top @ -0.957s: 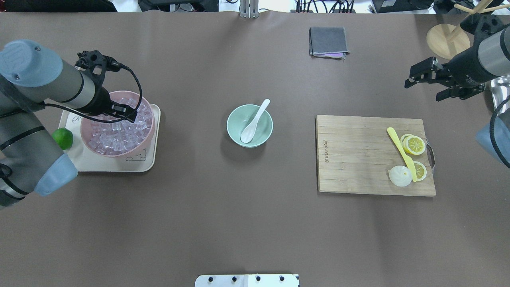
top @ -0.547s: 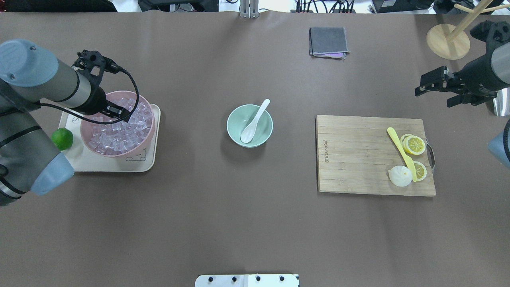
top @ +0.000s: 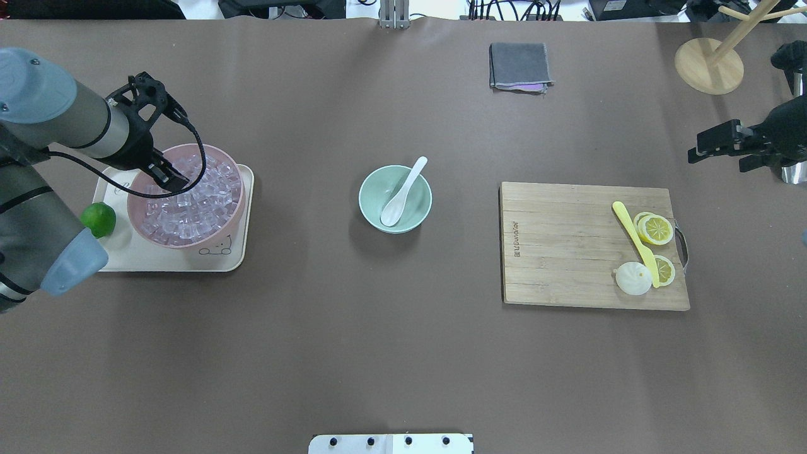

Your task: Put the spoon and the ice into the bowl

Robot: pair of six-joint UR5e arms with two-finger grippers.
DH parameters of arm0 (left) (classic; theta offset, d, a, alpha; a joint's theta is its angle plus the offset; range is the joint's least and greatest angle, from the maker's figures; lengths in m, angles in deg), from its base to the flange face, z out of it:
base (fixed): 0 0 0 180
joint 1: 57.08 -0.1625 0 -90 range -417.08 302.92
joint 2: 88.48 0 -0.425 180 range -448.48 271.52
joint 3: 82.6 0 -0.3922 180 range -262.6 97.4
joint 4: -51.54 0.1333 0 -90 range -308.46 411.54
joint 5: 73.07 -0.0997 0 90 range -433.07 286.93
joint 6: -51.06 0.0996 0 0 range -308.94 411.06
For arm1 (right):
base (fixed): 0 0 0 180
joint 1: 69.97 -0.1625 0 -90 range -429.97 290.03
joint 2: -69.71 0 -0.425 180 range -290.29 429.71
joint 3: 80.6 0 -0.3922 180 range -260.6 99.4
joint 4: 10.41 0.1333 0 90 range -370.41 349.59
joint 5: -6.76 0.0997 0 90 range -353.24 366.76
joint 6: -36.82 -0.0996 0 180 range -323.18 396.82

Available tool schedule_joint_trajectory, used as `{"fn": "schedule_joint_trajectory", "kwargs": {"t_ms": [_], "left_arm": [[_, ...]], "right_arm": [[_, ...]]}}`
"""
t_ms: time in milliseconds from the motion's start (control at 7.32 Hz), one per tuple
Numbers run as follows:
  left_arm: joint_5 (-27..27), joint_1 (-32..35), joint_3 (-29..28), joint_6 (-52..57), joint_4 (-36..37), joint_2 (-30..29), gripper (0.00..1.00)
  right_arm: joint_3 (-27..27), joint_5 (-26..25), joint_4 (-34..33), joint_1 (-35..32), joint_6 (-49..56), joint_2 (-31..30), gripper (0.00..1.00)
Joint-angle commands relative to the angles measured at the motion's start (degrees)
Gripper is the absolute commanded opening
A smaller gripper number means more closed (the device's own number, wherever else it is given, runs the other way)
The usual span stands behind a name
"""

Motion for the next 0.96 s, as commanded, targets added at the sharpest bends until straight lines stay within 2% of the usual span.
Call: {"fn": "schedule_joint_trajectory", "kwargs": {"t_ms": [0, 273, 410, 683, 820], "left_arm": [[0.47, 0.4, 0.22, 4.43, 0.0, 0.53, 0.73], [0.73, -0.12, 1.1, 4.43, -0.18, 1.94, 0.72], [0.91, -0.21, 1.1, 4.43, 0.0, 1.94, 0.72], [0.82, -0.65, 0.67, 4.43, 0.0, 1.5, 0.72], [0.82, -1.87, 0.49, 4.43, 0.0, 1.41, 0.67]], "right_arm": [[-0.13, 0.1, -0.02, -1.7, 10.31, -3.61, 1.0], [-0.13, 0.37, -0.02, -2.24, 10.96, -3.97, 1.0], [-0.04, 0.8, -0.11, -2.41, 14.62, -4.5, 1.0], [0.4, 4.92, -0.11, -6.08, 23.41, -8.52, 1.0], [0.05, 5.46, -0.03, -7.58, 25.01, -9.76, 1.0]]}}
